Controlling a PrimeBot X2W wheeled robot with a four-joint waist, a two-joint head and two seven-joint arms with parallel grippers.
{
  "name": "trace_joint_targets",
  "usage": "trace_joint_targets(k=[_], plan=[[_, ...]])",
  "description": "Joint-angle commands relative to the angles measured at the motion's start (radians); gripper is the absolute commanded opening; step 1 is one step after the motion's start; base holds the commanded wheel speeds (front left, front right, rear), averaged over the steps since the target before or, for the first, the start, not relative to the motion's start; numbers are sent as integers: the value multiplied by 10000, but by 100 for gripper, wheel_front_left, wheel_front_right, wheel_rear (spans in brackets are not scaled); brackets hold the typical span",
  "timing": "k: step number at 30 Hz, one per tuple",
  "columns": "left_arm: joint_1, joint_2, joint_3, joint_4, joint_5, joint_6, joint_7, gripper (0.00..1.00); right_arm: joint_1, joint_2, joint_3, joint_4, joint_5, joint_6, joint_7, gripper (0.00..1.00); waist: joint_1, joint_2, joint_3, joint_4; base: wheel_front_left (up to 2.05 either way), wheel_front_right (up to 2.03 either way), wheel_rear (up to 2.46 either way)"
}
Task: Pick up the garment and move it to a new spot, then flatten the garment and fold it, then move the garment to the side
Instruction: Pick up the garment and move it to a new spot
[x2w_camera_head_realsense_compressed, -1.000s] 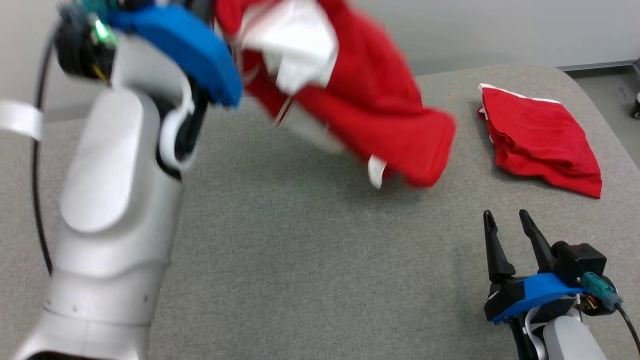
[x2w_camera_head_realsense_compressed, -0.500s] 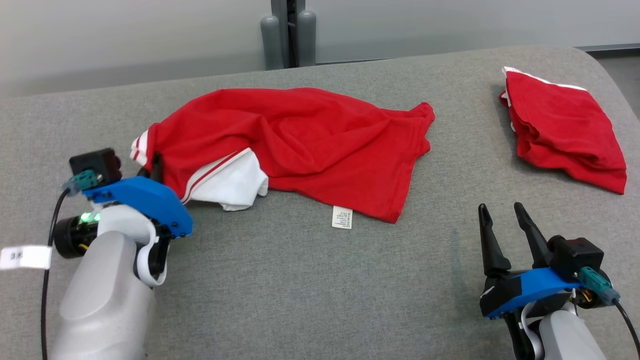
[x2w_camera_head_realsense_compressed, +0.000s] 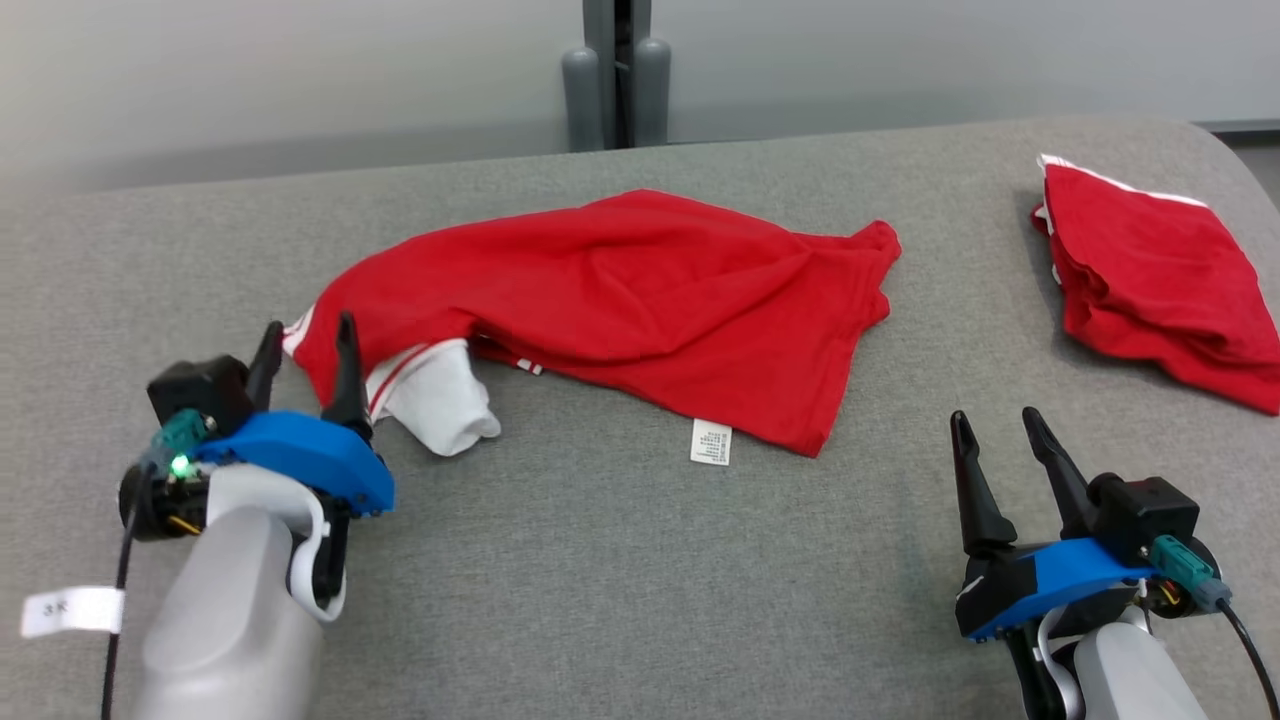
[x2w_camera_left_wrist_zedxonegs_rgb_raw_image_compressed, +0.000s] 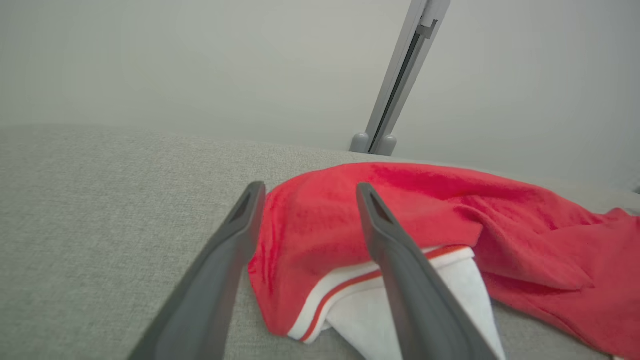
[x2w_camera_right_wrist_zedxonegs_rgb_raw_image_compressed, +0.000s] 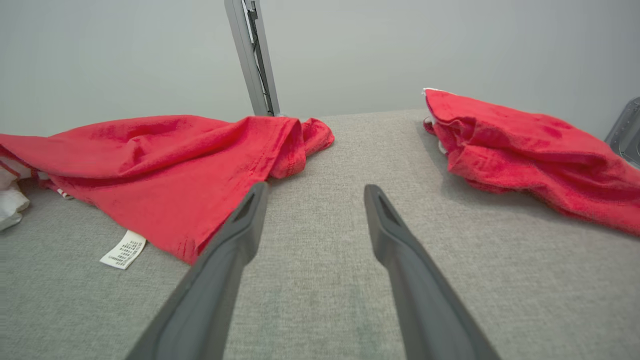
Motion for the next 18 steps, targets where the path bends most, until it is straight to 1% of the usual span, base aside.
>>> trace_joint_targets(k=[1,4,10,18], plan=[[169,-25,-1,-30,64,-17,-57,100,102,-18,-4,-42,-52,1,-58,100,0,-1,-19,10,0,0,0],[696,-149,-87,-319,44,-168,-268,100,256,-18,1,-185,-179,1,-59,100,0,-1,-235,204,0,0,0],[1579,-378,-186,-1003,139,-221,-371,100,500,-20,50,-354,-310,1,-59,100,0,-1,-481,438,0,0,0],[3263,-733,33,-2594,443,26,-382,100,963,-20,162,-531,-293,1,-59,100,0,-1,-877,671,0,0,0]])
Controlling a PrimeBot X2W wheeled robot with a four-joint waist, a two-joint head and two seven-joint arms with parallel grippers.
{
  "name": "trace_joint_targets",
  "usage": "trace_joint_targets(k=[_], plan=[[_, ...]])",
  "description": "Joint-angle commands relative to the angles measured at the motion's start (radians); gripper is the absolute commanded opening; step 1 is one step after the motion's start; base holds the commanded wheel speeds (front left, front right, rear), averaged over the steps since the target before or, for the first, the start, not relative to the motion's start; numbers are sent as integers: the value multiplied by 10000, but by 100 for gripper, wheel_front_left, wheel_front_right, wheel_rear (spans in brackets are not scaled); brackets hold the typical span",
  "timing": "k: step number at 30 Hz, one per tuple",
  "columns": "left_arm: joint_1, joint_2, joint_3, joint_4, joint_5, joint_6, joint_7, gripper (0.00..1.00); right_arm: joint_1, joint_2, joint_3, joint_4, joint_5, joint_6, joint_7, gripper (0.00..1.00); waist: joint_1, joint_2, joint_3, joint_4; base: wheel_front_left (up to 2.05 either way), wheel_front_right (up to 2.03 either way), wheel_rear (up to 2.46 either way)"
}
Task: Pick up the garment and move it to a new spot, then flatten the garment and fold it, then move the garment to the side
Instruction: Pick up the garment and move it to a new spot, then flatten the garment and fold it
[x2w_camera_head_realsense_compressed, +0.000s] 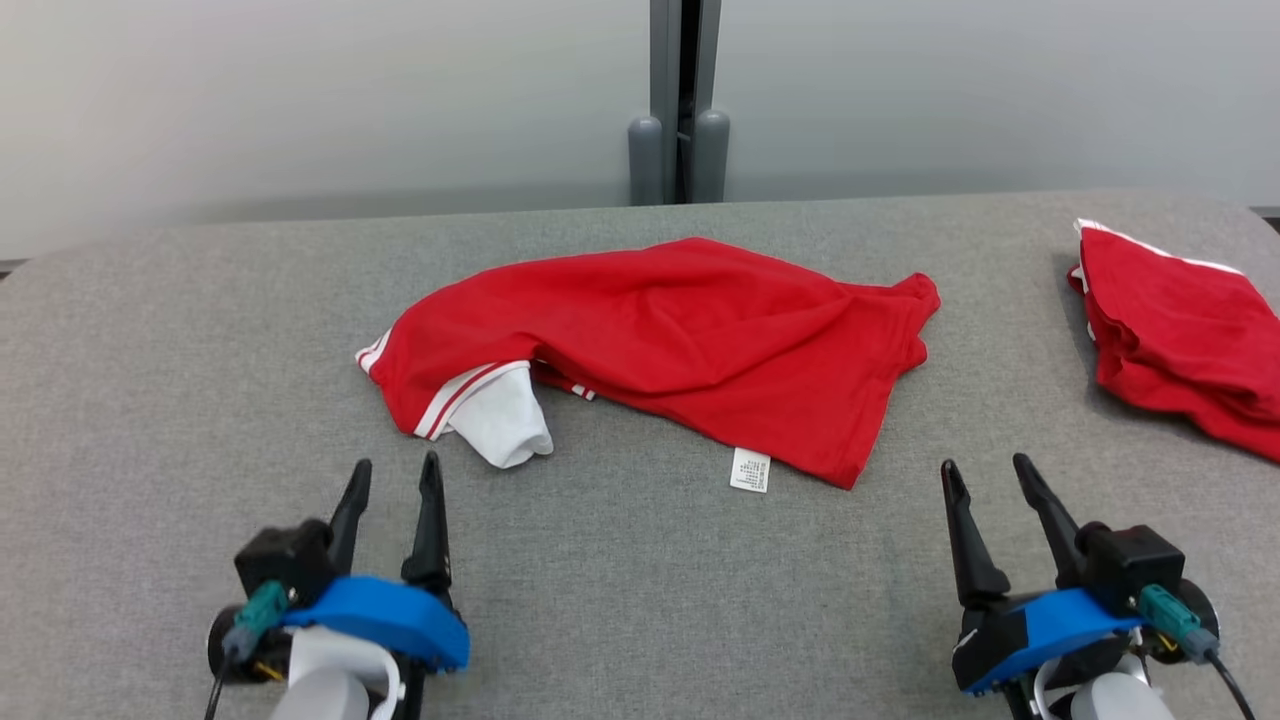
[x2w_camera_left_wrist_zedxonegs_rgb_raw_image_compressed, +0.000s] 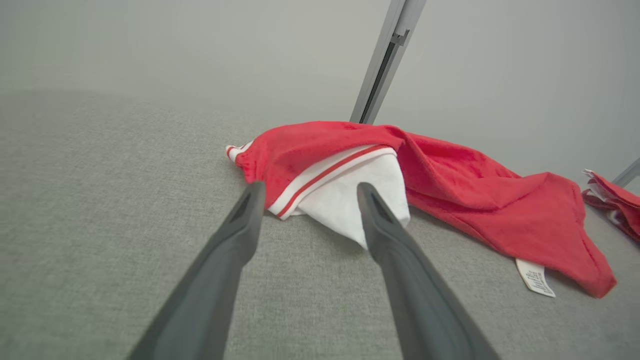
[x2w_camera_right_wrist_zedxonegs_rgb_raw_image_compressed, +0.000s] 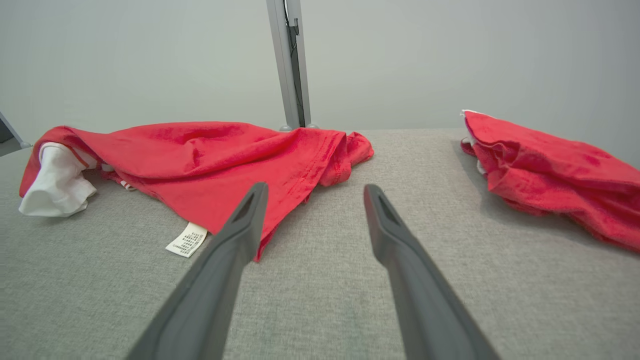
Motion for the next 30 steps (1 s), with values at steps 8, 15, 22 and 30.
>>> trace_joint_targets(k=[8,15,22,30], plan=[[1554,-241,451,-1531,288,289,-43,100,467,-22,169,-151,280,1,-57,100,0,0,-293,12,0,0,0],[2341,-346,470,-2476,570,520,-44,100,650,-22,367,-152,481,1,-59,100,0,0,-368,53,0,0,0],[2547,-390,397,-2777,780,641,-43,100,477,-22,465,-74,532,1,-59,100,0,0,-334,131,0,0,0],[2546,-412,368,-2600,911,689,-43,100,403,-22,488,-8,533,1,-59,100,0,0,-353,169,0,0,0]])
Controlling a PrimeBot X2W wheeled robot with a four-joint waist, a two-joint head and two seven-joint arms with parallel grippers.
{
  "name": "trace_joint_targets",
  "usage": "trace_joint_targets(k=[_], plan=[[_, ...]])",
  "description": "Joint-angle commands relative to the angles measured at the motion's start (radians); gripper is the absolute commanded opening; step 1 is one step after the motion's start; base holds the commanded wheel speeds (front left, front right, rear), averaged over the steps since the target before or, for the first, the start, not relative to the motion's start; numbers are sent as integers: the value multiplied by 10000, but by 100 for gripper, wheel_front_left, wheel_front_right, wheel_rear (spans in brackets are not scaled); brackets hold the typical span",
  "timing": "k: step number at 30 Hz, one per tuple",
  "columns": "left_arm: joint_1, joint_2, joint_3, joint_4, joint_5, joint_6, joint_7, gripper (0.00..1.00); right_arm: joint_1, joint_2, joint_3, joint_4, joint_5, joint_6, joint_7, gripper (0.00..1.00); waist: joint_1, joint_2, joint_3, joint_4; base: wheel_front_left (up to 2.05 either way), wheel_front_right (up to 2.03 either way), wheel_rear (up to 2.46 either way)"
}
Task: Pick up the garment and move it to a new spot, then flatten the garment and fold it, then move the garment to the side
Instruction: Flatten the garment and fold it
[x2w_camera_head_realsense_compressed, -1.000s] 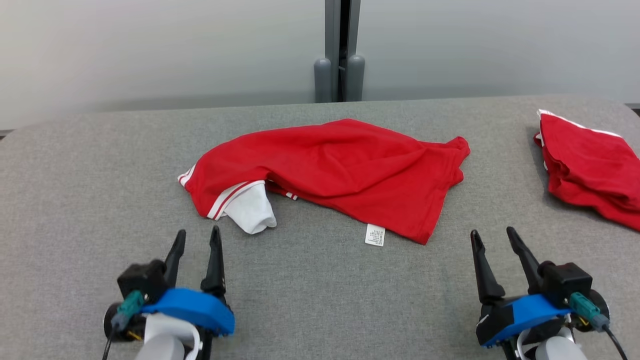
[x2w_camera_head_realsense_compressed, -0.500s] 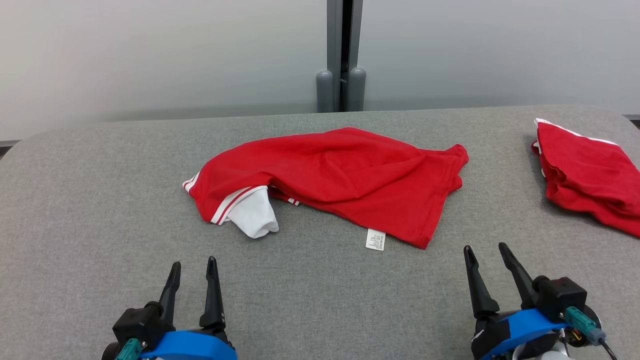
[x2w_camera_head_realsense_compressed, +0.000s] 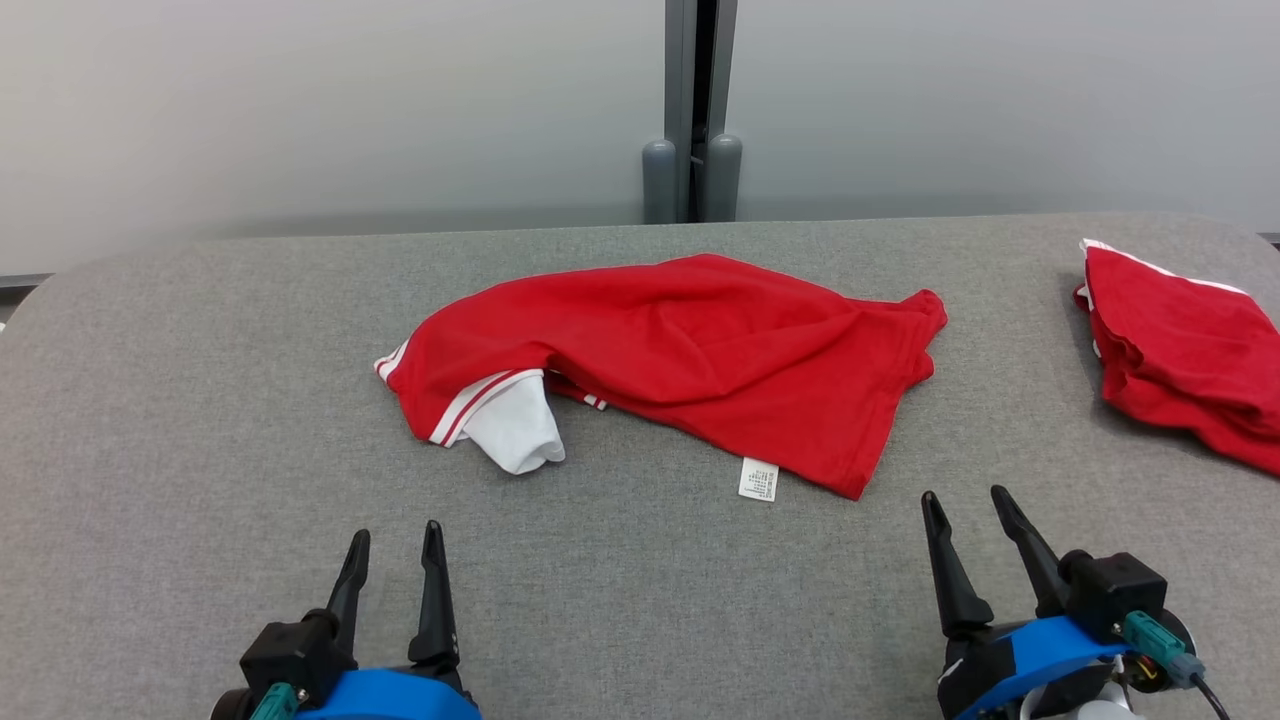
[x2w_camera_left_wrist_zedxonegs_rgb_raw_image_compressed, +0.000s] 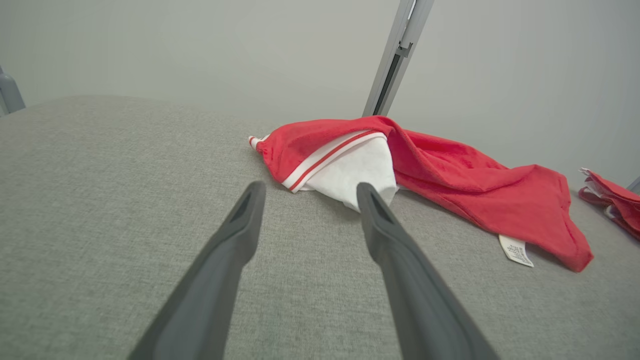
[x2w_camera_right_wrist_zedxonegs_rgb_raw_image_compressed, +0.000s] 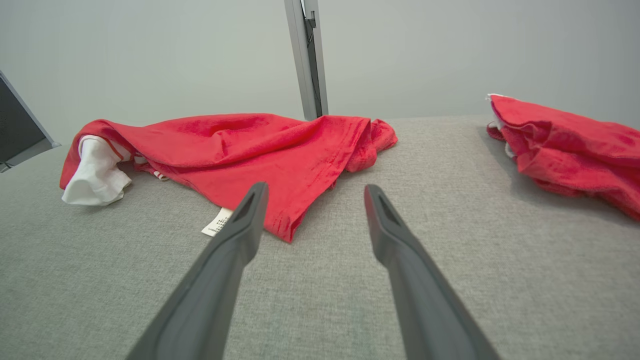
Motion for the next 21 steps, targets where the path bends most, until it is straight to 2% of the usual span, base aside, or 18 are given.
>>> trace_joint_targets(k=[1,12,21], plan=[[43,-5,23,53,80,41,-45,100,-95,-20,26,35,7,1,-59,100,0,0,-4,2,0,0,0],[-237,-6,73,159,99,70,-45,100,-192,-22,73,76,46,1,-58,100,0,0,108,-122,0,0,0],[-1302,51,-221,649,-27,-219,485,100,-464,-20,179,-61,-45,1,-58,100,0,0,756,-539,0,0,0]])
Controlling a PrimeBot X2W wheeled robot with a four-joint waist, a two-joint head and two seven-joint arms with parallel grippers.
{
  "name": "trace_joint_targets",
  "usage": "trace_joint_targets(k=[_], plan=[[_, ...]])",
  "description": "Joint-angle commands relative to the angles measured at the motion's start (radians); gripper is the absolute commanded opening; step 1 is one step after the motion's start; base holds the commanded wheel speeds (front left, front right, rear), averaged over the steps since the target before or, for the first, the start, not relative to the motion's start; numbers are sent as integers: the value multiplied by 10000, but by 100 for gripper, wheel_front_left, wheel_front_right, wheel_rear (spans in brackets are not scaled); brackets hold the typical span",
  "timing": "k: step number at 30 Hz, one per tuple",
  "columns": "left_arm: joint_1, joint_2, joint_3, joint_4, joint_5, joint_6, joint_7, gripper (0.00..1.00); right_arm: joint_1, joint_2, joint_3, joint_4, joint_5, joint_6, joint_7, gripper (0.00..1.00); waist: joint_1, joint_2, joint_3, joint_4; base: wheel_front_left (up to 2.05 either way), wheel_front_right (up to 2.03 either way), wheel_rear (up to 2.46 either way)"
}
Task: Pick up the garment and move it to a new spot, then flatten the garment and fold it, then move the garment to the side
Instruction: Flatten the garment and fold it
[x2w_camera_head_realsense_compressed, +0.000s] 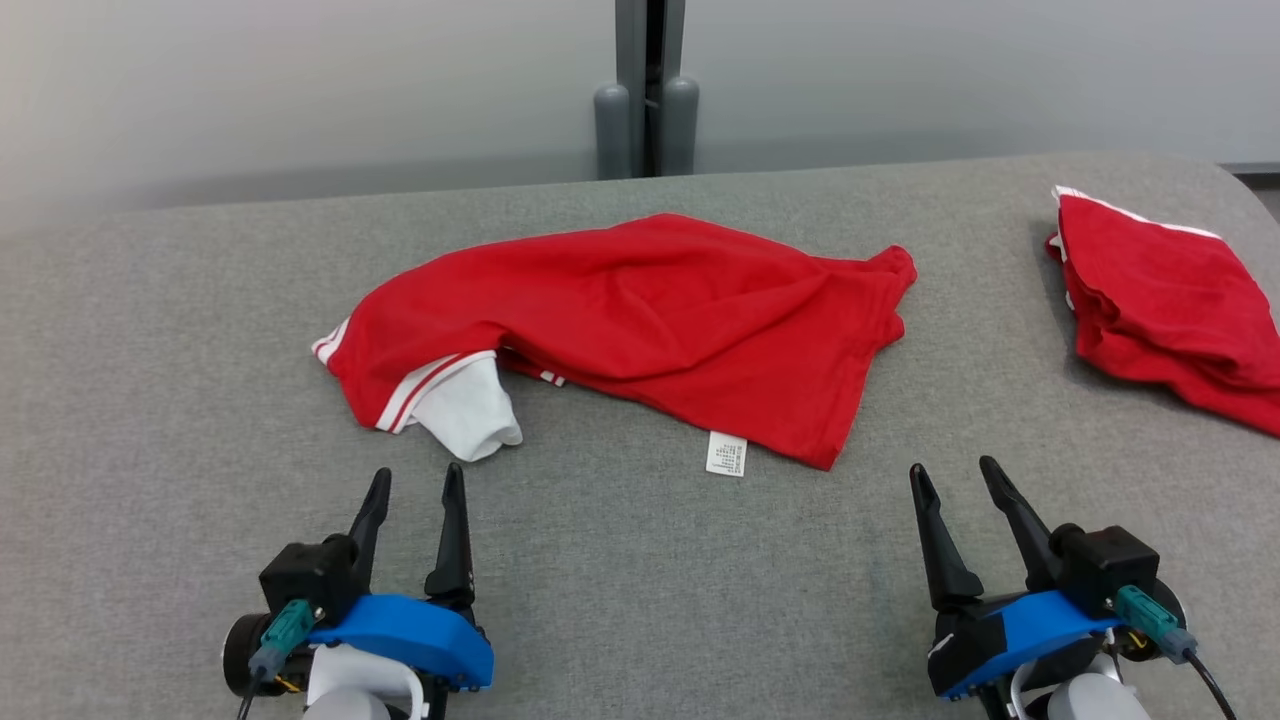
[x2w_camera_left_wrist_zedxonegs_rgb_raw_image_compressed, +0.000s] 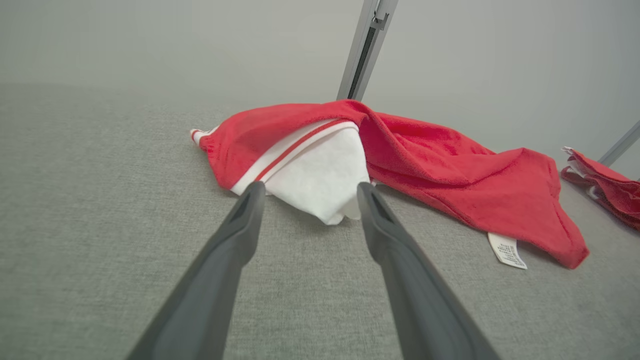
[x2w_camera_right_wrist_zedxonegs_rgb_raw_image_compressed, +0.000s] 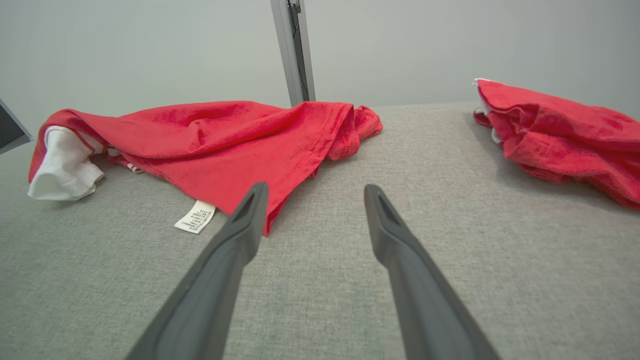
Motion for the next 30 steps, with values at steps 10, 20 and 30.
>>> trace_joint_targets(k=[10,20,30], plan=[[-1809,103,92,2006,-516,-255,758,100,-525,-22,185,-151,-53,1,-58,100,0,0,940,-727,0,0,0],[-2506,220,275,2887,-709,-315,257,0,-613,-22,-8,-228,-87,1,-58,100,0,0,1230,-983,0,0,0],[-2056,529,198,1819,-340,-263,-286,0,-379,-22,-122,-114,-2,1,-58,100,0,0,755,-274,0,0,0]])
